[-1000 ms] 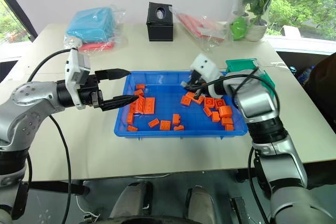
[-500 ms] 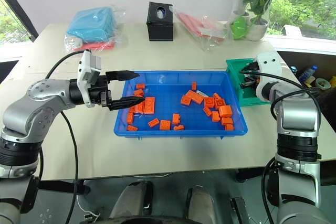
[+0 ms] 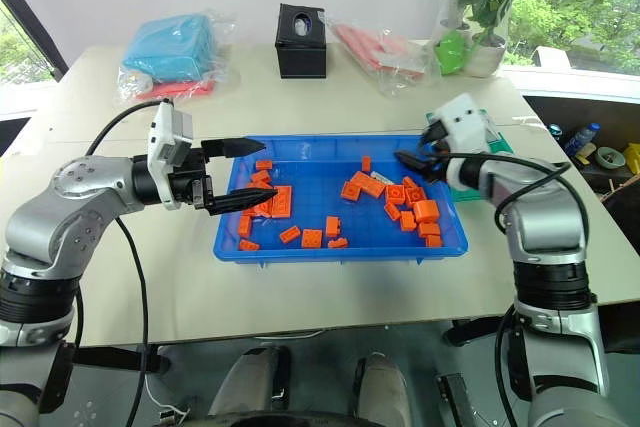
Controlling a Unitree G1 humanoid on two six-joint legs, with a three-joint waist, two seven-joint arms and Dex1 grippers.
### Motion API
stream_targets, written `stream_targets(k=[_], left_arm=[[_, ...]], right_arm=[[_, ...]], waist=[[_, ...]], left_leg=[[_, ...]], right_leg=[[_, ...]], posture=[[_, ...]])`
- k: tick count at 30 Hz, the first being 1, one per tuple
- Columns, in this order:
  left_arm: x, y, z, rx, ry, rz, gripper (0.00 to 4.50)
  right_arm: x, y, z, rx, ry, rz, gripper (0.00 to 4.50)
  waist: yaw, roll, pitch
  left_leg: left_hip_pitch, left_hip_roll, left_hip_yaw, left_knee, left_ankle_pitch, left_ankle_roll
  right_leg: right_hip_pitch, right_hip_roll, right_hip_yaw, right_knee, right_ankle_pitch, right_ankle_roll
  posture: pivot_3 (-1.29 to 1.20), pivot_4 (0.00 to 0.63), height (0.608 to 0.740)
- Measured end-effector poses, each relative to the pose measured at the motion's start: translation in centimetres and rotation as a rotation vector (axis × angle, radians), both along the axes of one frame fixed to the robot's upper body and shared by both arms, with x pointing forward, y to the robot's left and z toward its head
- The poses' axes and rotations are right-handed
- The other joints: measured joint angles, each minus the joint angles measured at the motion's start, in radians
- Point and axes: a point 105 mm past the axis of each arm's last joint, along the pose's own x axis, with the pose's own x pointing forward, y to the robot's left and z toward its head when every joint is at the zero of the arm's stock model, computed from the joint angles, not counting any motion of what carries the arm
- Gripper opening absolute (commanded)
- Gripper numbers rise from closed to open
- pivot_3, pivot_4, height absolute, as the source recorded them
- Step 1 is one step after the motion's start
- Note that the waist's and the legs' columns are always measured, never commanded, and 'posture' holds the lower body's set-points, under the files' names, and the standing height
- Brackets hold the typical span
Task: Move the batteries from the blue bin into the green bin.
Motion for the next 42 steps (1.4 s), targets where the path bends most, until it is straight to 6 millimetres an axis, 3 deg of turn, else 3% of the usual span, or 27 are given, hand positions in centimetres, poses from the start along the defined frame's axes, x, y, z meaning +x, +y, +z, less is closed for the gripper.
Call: stream_targets(k=[6, 15, 42], left_arm=[[0.1, 0.1, 0.2, -0.001, -0.003, 0.022, 4.5], [-0.1, 0.4, 0.6, -0.01, -0.03, 0.053, 4.5], [-0.5, 1.2, 0.5, -0.028, -0.034, 0.101, 4.5]], right_arm=[[1.4, 1.0, -3.3, -0.13, 0.095, 0.044, 3.49], [4.6, 0.5, -3.7, -0.233, 0.102, 0.072, 3.49], [6.6, 0.1, -5.7, -0.319, 0.144, 0.116, 3.49]], waist=[[-0.004, 0.001, 0.0], [-0.004, 0.001, 0.0], [-0.006, 0.0, 0.0]], left_leg=[[0.0, 0.0, 0.0, 0.0, 0.0, 0.0], [0.0, 0.0, 0.001, 0.0, 0.0, 0.0], [-0.001, 0.0, 0.001, 0.001, 0.0, 0.0]], right_leg=[[0.0, 0.0, 0.0, 0.0, 0.0, 0.0], [0.0, 0.0, 0.0, 0.0, 0.0, 0.0], [0.0, 0.0, 0.0, 0.002, 0.0, 0.0]], posture=[[0.0, 0.15, 0.644], [0.0, 0.15, 0.644], [0.0, 0.15, 0.644]])
